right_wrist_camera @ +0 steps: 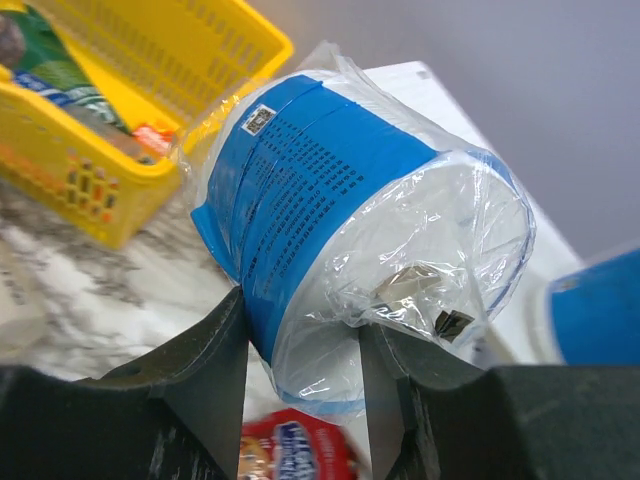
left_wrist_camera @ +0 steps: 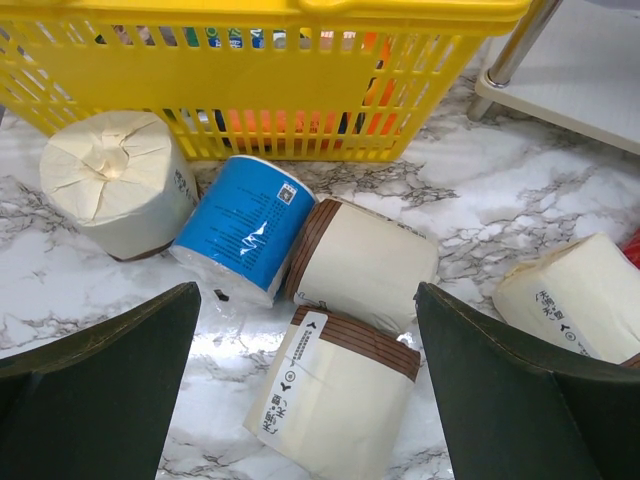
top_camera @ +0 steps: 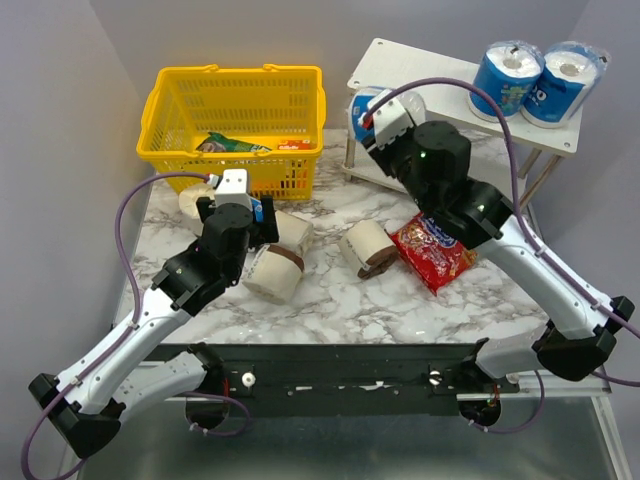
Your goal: Place and organize the paper towels onto the shelf
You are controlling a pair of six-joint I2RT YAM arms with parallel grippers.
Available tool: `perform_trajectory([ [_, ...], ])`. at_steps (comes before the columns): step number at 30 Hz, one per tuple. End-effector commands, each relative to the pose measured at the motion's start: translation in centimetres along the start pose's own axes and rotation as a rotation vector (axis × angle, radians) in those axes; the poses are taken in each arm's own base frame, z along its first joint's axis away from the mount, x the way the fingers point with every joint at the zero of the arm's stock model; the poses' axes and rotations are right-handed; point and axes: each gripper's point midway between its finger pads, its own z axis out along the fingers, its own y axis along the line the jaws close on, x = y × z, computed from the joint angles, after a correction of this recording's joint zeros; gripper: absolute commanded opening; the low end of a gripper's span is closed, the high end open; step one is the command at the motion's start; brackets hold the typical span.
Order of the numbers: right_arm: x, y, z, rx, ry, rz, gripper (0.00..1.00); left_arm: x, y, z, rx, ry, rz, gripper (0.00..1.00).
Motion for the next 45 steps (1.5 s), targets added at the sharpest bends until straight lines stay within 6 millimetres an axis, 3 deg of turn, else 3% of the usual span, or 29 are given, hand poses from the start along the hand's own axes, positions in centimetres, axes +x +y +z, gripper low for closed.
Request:
perform_trajectory([
  [1, -0.4, -6.4, -0.3, 0.116, 0.069, -0.209, 0.38, -0.6, 0.2, -0.1, -0.012, -0.030, -0.021, 0.99],
  [2, -1.4, -7.5, -0.4, 0.125, 0.049, -0.207, 0.38, -0.6, 0.2, -0.1, -0.012, -0.030, -0.023, 0.99],
  [4, -0.8, -9.1, -0.2, 0.137, 0.091, -0.233, 0.38, -0.6, 0.2, -0.1, -0.009, -0.029, -0.021, 0.99],
  [5, -1.6, -9.7, 0.0, 0.137, 0.079, -0.234, 0.38, -0.6, 0.2, -0.1, -0.009, -0.028, -0.020, 0.99],
  [7, -1.4, -10.5, 0.2, 0.141, 0.105, -0.260, 0.38, -0.6, 0.1, -0.2, -0.006, -0.028, -0.021, 0.99],
  [12, -0.4, -11.2, 2.1, 0.132, 0.164, -0.319, 0.42, -0.7, 0.0, -0.2, 0.002, -0.028, -0.024, 0.99],
  [16, -0.2, -12.8, 3.1, 0.175, 0.194, -0.339, 0.42, -0.7, -0.1, -0.2, 0.004, -0.029, -0.025, 0.99],
  [27, 0.8, -14.6, 5.4, 0.213, 0.246, -0.380, 0.41, -0.6, 0.1, -0.2, -0.004, -0.029, -0.022, 0.99],
  [33, 0.4, -15.3, 5.9, 0.247, 0.238, -0.391, 0.50, -0.6, 0.0, -0.1, -0.006, -0.025, -0.019, 0.99],
  [45, 0.9, -17.4, 6.5, 0.327, 0.258, -0.397, 0.56, -0.5, 0.2, 0.0, -0.015, -0.026, -0.017, 0.99],
])
